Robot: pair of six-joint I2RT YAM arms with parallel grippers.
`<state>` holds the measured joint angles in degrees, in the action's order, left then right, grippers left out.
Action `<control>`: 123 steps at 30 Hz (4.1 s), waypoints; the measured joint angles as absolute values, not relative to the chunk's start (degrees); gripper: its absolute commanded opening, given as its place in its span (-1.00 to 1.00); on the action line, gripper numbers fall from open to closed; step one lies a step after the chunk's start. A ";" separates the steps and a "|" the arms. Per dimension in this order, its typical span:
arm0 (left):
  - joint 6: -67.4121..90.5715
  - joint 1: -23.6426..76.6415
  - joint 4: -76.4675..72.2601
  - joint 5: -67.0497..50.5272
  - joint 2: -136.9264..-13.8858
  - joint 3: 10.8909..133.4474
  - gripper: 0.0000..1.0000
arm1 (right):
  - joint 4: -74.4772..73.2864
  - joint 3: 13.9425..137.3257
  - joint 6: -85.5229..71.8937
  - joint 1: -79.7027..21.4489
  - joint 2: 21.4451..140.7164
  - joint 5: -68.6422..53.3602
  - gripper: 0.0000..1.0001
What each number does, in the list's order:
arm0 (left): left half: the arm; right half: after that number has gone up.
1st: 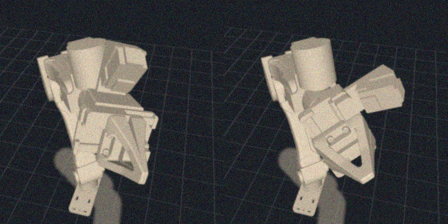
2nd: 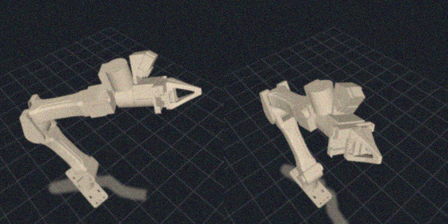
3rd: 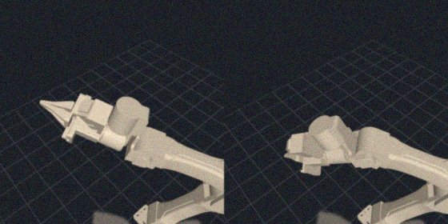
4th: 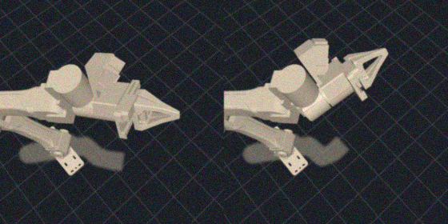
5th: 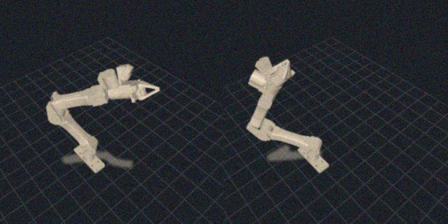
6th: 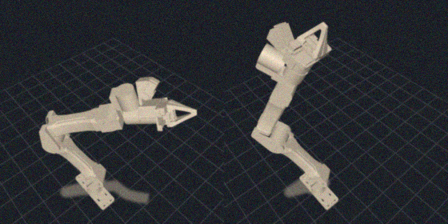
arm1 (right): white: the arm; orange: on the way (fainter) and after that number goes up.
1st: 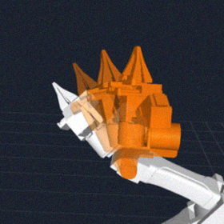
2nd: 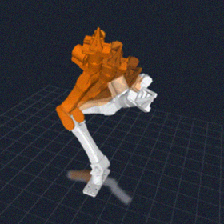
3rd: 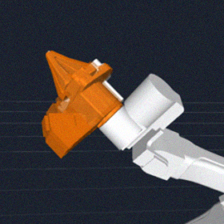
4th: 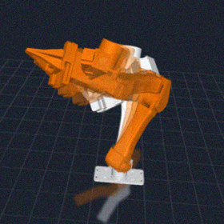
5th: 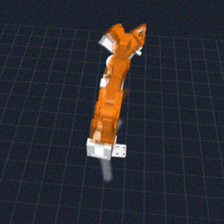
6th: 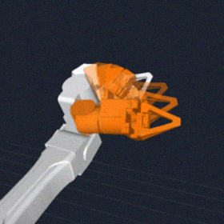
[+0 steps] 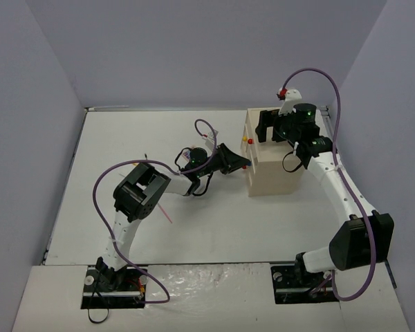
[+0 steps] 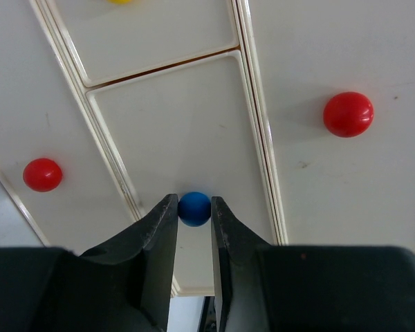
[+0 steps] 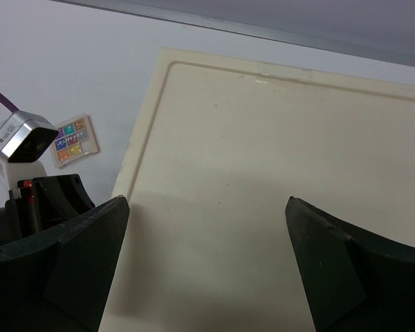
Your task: Organize the makeup
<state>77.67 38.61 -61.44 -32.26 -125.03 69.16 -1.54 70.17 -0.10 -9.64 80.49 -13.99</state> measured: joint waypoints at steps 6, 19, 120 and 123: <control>77.29 38.63 -61.52 -32.03 -124.93 68.95 -1.00 | -1.76 70.17 0.75 -12.42 80.49 -12.56 0.87; 76.36 38.28 -59.42 -31.68 -123.15 67.64 -1.00 | -2.61 70.46 3.95 -19.03 81.56 0.36 0.86; 14.96 19.16 27.10 36.38 -35.88 50.63 0.94 | 1.30 81.62 -5.21 -68.36 117.32 3.79 -0.29; 14.98 18.36 26.62 36.31 -36.21 50.63 0.94 | 2.99 82.60 -6.23 -68.40 119.28 5.10 -0.35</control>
<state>14.98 18.36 26.62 36.31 -36.21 50.63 2.99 82.60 -6.23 -68.40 119.28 5.10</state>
